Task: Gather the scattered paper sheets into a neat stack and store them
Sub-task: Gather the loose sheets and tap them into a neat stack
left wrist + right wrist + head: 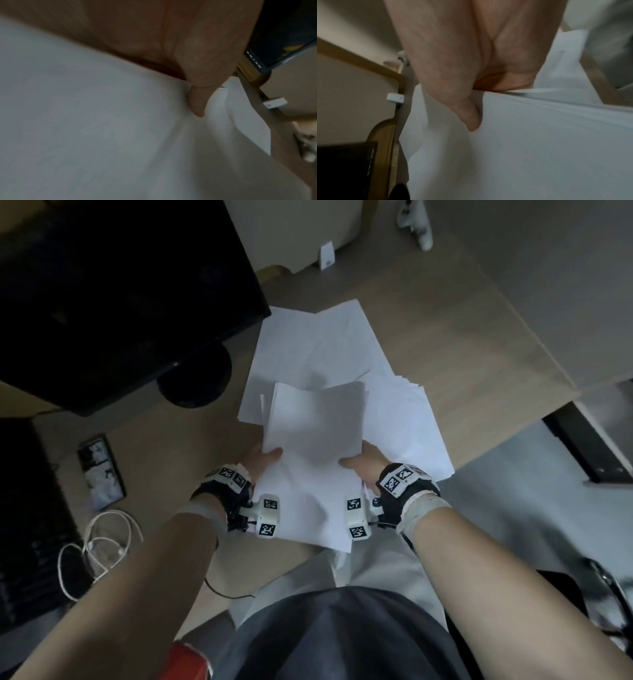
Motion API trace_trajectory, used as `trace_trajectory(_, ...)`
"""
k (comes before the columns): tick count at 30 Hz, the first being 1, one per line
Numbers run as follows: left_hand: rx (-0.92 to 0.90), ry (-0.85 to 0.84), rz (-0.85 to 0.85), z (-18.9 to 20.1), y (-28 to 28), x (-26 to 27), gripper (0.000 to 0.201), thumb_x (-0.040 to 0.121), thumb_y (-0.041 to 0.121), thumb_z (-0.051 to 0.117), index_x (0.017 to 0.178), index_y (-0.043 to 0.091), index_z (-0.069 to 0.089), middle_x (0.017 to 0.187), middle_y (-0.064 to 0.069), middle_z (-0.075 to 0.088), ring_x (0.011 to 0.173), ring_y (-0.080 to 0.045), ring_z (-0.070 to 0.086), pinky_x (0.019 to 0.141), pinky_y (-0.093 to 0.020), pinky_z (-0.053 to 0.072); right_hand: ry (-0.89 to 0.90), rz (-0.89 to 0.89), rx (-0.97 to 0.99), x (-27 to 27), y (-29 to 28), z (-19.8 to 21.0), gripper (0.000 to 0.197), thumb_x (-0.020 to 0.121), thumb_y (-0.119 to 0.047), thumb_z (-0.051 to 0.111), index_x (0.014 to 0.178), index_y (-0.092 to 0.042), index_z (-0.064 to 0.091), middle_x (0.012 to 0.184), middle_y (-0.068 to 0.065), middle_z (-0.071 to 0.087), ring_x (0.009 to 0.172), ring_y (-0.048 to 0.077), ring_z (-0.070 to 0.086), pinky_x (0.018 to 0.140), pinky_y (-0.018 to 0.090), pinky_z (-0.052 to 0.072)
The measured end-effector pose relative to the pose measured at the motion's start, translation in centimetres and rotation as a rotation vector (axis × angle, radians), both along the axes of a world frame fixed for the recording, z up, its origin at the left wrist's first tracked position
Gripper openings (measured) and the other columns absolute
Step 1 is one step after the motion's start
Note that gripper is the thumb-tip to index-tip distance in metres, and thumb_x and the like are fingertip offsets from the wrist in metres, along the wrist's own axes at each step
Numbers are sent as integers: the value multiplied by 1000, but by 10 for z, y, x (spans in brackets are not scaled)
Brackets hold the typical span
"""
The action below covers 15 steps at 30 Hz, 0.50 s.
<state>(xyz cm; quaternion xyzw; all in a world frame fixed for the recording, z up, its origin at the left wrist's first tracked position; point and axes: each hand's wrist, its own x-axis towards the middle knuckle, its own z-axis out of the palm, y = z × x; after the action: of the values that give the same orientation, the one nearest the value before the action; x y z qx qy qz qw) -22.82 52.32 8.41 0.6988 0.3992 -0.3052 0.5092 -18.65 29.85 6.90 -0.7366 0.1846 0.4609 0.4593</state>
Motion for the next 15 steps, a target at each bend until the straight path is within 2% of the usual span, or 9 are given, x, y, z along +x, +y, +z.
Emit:
trace_trajectory(3, -89, -13, -94, -1, 3, 3, 47, 90, 12, 66, 133, 3, 48, 121, -11, 60, 114, -32, 59, 96, -40, 48, 14, -97, 24, -13, -10, -3, 51, 88, -10, 67, 135, -7, 48, 128, 6, 58, 119, 24, 54, 94, 30, 42)
trace_trajectory(4, -110, -21, -128, -2, 3, 6, 58, 85, 17, 73, 135, 5, 47, 126, -10, 60, 116, -33, 59, 100, -42, 47, 20, -149, 21, -17, -14, -7, 49, 89, -10, 66, 135, -7, 47, 127, 5, 58, 118, 23, 53, 92, 29, 40)
trace_trajectory(7, -129, -72, -203, -43, 18, 19, 116, 48, 56, 90, 144, 14, 40, 139, -6, 55, 123, -28, 56, 106, -49, 43, 43, -391, 40, -27, -28, -9, 49, 88, -8, 67, 133, -5, 48, 124, 5, 59, 118, 25, 53, 91, 31, 40)
trace_trajectory(8, -137, -78, -215, -48, 16, 26, 122, 42, 60, 90, 144, 15, 40, 139, -5, 55, 123, -26, 56, 106, -49, 43, 42, -482, 32, -29, -33, -11, 57, 85, -12, 70, 136, -6, 45, 128, 7, 58, 119, 27, 53, 93, 34, 43)
trace_trajectory(9, -135, -70, -252, -50, 13, 34, 120, 41, 61, 90, 142, 14, 43, 136, -3, 58, 122, -25, 57, 106, -48, 43, 49, -544, 11, -30, -37, -9, 67, 82, -17, 73, 140, -6, 42, 133, 8, 56, 118, 29, 54, 94, 37, 46)
trace_trajectory(10, -133, -46, -327, -47, 10, 43, 116, 42, 61, 89, 139, 16, 47, 132, -1, 61, 120, -24, 59, 106, -46, 44, 53, -595, 3, -30, -41, -10, 69, 82, -20, 73, 141, -6, 41, 134, 9, 55, 113, 27, 56, 87, 35, 50)
trace_trajectory(12, -114, 29, -508, -49, 6, 58, 112, 39, 66, 87, 135, 19, 53, 129, 1, 63, 118, -23, 59, 105, -44, 44, 50, -605, -47, -31, -48, -10, 50, 90, -20, 66, 132, -1, 46, 126, 7, 58, 99, 22, 55, 72, 27, 46)
trace_trajectory(14, -82, 93, -560, -40, 4, 66, 110, 40, 66, 87, 133, 16, 53, 128, -2, 63, 116, -27, 59, 104, -45, 44, 75, -558, -87, -34, -51, -12, 42, 94, -25, 62, 126, 0, 52, 118, 12, 60, 93, 24, 56, 75, 29, 43)
trace_trajectory(15, -89, 88, -532, -26, -1, 68, 94, 53, 58, 86, 130, 13, 55, 125, -5, 65, 113, -29, 61, 102, -45, 46, 104, -519, -94, -35, -52, -13, 41, 93, -30, 62, 121, -1, 57, 112, 18, 64, 88, 28, 60, 73, 31, 47)
